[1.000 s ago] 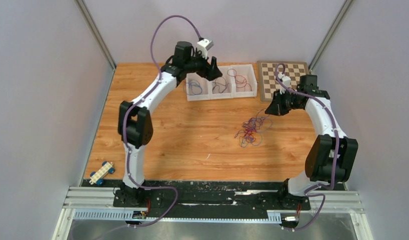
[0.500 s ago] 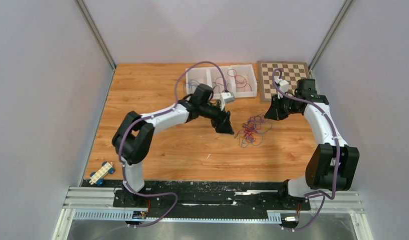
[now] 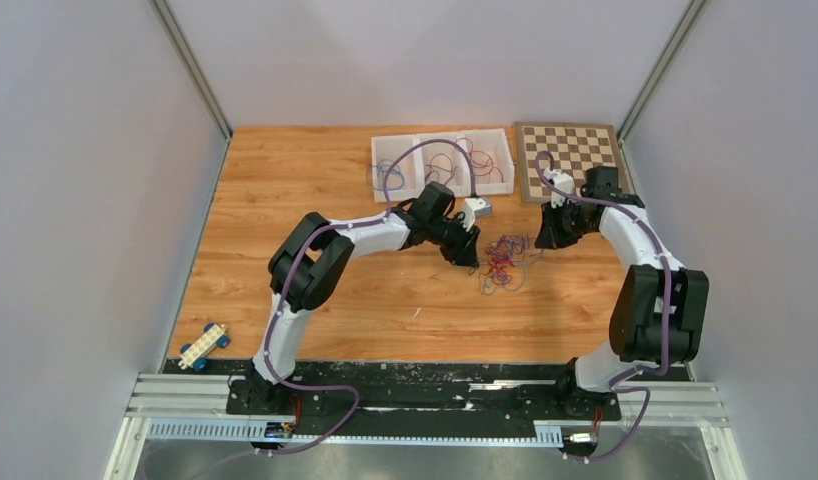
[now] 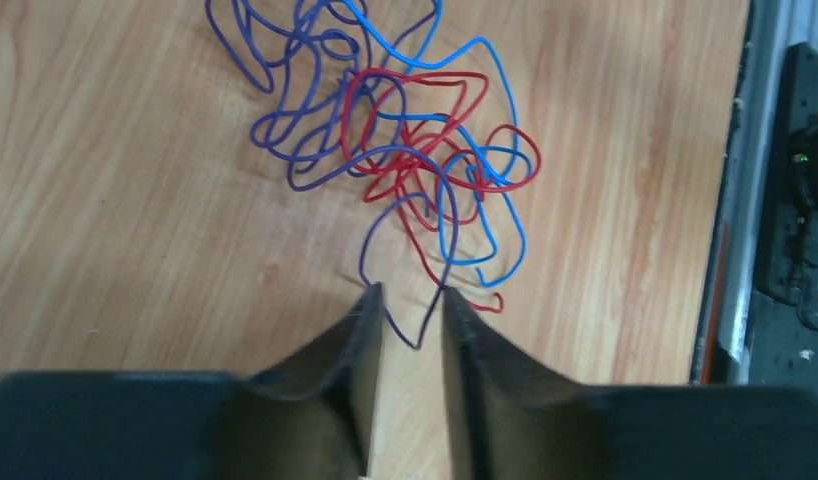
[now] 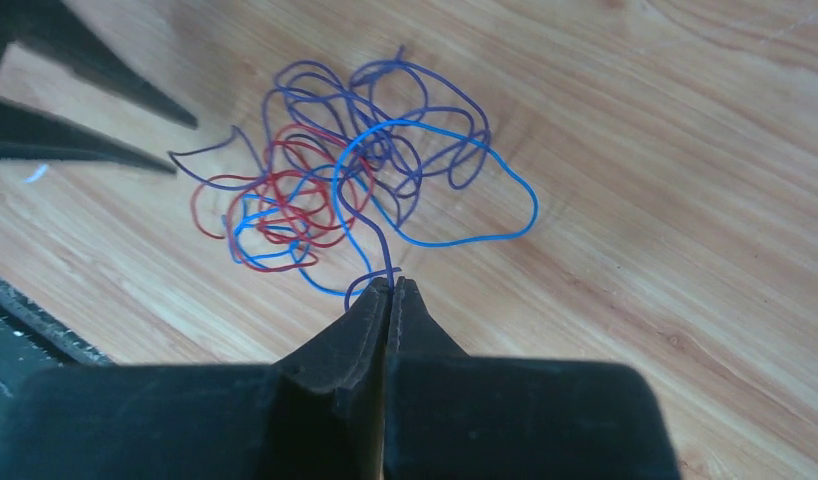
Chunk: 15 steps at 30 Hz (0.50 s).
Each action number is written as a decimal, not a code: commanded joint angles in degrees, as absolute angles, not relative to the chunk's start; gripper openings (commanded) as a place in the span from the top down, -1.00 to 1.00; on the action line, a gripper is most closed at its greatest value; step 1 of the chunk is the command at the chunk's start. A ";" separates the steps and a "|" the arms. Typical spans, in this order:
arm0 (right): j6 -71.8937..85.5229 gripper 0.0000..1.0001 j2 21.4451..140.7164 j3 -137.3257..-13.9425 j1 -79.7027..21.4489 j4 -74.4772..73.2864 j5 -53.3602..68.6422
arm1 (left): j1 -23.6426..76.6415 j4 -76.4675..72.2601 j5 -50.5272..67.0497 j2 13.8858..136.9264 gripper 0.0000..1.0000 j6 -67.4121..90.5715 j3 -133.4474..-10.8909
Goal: Untangle the cables
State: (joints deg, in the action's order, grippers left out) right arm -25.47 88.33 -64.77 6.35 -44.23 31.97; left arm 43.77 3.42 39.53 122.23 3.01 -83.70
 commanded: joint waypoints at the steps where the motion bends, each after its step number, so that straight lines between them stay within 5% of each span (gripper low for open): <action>1: -25.85 1.00 90.93 -63.38 6.33 -37.95 25.99 | 44.71 5.22 36.62 122.14 0.55 2.74 -86.64; 2: -26.30 1.00 91.79 -62.96 6.33 -36.93 23.90 | 44.38 7.30 36.40 119.72 0.85 1.06 -86.21; 4: -27.78 1.00 93.68 -62.36 6.45 -35.25 19.23 | 43.15 8.71 36.74 114.10 1.00 -0.45 -83.57; 15: -37.55 1.00 101.07 -61.52 13.13 -31.30 8.29 | 24.35 21.03 45.00 86.87 1.00 -0.94 -81.44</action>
State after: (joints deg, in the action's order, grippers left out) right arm -32.58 100.25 -61.65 11.20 -34.87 13.39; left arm 29.95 16.27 41.15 94.61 0.05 -77.67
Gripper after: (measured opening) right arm 0.004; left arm 0.007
